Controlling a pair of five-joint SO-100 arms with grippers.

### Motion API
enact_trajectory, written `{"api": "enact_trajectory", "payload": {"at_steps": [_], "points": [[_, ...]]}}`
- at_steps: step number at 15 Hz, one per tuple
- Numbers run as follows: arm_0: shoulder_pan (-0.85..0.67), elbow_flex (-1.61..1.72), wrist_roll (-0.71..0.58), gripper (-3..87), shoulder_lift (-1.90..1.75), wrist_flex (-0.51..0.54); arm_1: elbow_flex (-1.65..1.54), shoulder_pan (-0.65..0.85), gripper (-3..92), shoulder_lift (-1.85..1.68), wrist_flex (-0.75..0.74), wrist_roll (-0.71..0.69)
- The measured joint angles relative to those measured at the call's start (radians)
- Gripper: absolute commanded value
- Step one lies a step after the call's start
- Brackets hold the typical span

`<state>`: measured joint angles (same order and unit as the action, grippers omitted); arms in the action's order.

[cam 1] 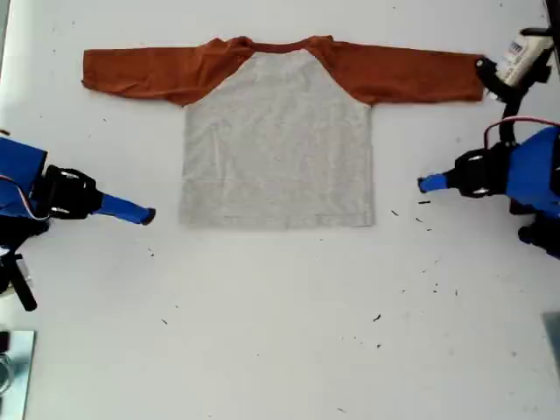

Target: Fold t shirt

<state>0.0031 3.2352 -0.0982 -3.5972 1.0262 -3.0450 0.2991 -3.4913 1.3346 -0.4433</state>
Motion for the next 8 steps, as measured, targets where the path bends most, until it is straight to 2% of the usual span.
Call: {"api": "enact_trajectory", "payload": {"at_steps": [2, 5, 7, 8], "points": [[0.000, 0.000, 0.000, 7.8, 0.000, 0.000, 0.000, 0.015, 3.5, 0.000, -0.005, 0.095], [0.000, 0.000, 0.000, 10.1, 0.000, 0.000, 0.012, 0.015, 3.3, 0.003, 0.014, 0.150], [0.000, 0.000, 0.000, 10.5, 0.000, 0.000, 0.117, 0.086, 3.3, 0.106, 0.058, 0.121], [0.000, 0.000, 0.000, 14.0, 0.000, 0.000, 0.238, 0.143, 3.3, 0.255, 0.075, 0.055]]}}
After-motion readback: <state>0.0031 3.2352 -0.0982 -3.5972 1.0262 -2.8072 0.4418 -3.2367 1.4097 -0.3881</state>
